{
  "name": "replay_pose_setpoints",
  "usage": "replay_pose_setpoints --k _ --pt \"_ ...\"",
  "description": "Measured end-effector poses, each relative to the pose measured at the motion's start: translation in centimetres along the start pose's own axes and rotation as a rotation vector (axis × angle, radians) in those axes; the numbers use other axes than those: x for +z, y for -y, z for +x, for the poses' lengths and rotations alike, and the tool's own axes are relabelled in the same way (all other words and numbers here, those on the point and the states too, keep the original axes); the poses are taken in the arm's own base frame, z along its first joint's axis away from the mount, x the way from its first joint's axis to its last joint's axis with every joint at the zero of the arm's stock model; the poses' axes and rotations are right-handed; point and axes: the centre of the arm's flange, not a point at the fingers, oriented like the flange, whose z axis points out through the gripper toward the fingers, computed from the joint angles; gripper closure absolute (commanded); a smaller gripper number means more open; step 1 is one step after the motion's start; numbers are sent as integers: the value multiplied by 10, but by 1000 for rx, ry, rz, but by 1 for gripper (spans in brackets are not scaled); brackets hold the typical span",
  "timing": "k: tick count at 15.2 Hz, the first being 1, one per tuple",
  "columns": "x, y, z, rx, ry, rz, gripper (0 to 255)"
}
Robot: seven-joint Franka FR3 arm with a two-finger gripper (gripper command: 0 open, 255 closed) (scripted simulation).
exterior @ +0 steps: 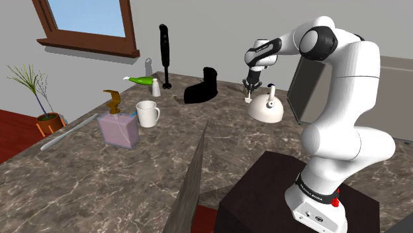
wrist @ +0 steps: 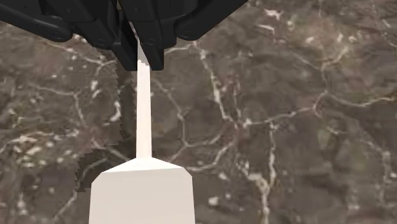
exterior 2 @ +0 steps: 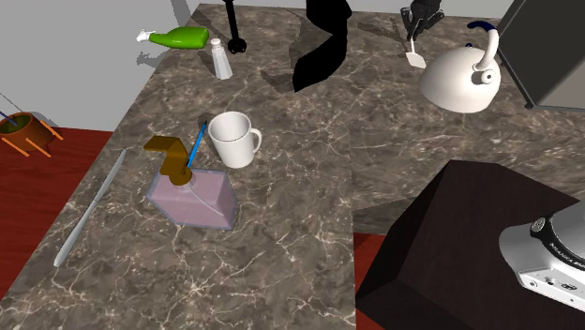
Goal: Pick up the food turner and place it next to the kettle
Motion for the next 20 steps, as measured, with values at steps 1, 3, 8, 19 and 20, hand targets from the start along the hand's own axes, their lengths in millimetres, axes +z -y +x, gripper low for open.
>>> replay_pose_setpoints --k 1,3,8,19,20 --pt "0 0 0 0 0 0 255" --pt "0 0 0 0 0 0 0" --pt "0 0 0 0 0 0 0" --pt "-50 0 0 0 0 0 0" --pt "-50 0 0 0 0 0 0"
